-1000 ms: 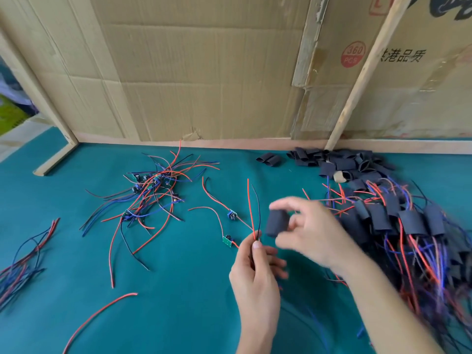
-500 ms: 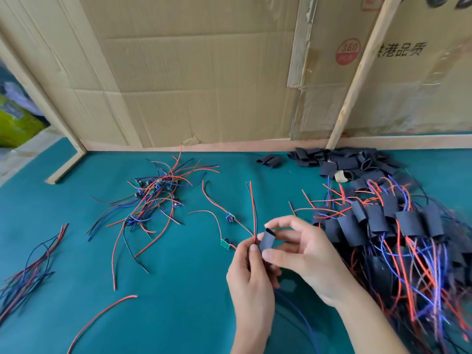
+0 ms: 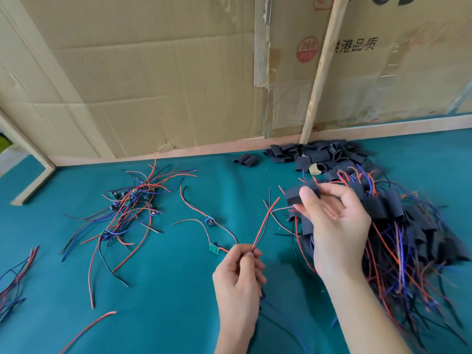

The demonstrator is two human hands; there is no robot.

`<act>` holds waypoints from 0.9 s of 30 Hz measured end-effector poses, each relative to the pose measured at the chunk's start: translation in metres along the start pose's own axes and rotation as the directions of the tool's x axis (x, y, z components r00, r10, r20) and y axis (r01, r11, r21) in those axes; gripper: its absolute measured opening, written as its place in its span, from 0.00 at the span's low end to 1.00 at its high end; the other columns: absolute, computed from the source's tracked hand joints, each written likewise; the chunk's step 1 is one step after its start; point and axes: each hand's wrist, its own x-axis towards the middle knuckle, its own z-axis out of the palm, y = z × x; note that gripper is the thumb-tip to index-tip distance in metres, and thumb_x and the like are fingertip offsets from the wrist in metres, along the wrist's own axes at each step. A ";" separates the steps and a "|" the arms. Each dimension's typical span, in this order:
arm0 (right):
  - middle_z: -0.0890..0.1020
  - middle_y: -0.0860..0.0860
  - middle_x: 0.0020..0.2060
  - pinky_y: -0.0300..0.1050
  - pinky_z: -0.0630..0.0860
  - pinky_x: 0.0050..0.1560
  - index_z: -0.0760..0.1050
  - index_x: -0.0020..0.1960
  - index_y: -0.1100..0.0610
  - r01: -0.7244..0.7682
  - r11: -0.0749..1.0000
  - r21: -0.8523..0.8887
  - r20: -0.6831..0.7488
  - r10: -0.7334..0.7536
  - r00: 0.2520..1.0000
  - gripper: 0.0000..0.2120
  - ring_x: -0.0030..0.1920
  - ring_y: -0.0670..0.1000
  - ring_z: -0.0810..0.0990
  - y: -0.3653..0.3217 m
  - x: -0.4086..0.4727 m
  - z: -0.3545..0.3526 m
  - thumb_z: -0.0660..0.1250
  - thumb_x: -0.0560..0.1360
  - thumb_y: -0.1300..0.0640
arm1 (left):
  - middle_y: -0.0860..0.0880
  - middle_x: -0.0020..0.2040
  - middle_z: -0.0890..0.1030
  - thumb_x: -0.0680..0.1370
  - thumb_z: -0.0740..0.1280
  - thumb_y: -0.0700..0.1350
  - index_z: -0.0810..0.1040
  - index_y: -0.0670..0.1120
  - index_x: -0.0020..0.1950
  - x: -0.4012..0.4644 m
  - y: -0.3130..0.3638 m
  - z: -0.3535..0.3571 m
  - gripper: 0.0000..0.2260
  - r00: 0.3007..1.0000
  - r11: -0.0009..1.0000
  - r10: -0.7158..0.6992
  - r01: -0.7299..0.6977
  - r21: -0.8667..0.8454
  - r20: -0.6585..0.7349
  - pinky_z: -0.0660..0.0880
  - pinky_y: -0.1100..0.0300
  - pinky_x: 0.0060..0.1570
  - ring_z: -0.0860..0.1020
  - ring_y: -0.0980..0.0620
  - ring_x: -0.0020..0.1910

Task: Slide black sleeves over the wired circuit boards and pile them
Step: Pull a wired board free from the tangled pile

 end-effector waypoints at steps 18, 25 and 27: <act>0.86 0.52 0.38 0.43 0.83 0.43 0.82 0.46 0.55 -0.146 0.989 0.005 0.207 0.142 0.968 0.05 0.36 0.51 0.84 -0.012 0.014 -0.013 0.75 0.74 0.64 | 0.46 0.29 0.78 0.69 0.60 0.44 0.79 0.47 0.31 -0.002 0.007 0.005 0.10 0.999 0.996 -0.015 0.010 0.088 0.050 0.66 0.63 0.25 0.69 0.50 0.23; 0.86 0.57 0.41 0.45 0.82 0.44 0.84 0.46 0.56 -0.264 0.959 0.099 0.269 0.229 0.935 0.07 0.38 0.54 0.83 -0.015 0.018 -0.017 0.76 0.68 0.58 | 0.46 0.28 0.77 0.69 0.59 0.44 0.79 0.47 0.32 -0.001 0.007 0.004 0.11 0.998 0.996 -0.034 0.030 0.088 0.045 0.63 0.65 0.24 0.68 0.50 0.22; 0.86 0.56 0.41 0.45 0.83 0.45 0.83 0.47 0.56 -0.258 0.960 0.105 0.266 0.223 0.938 0.07 0.39 0.54 0.83 -0.014 0.019 -0.018 0.75 0.69 0.58 | 0.46 0.28 0.77 0.69 0.59 0.44 0.79 0.47 0.32 0.000 0.007 0.004 0.11 0.998 0.996 -0.039 0.036 0.083 0.045 0.63 0.65 0.24 0.68 0.50 0.22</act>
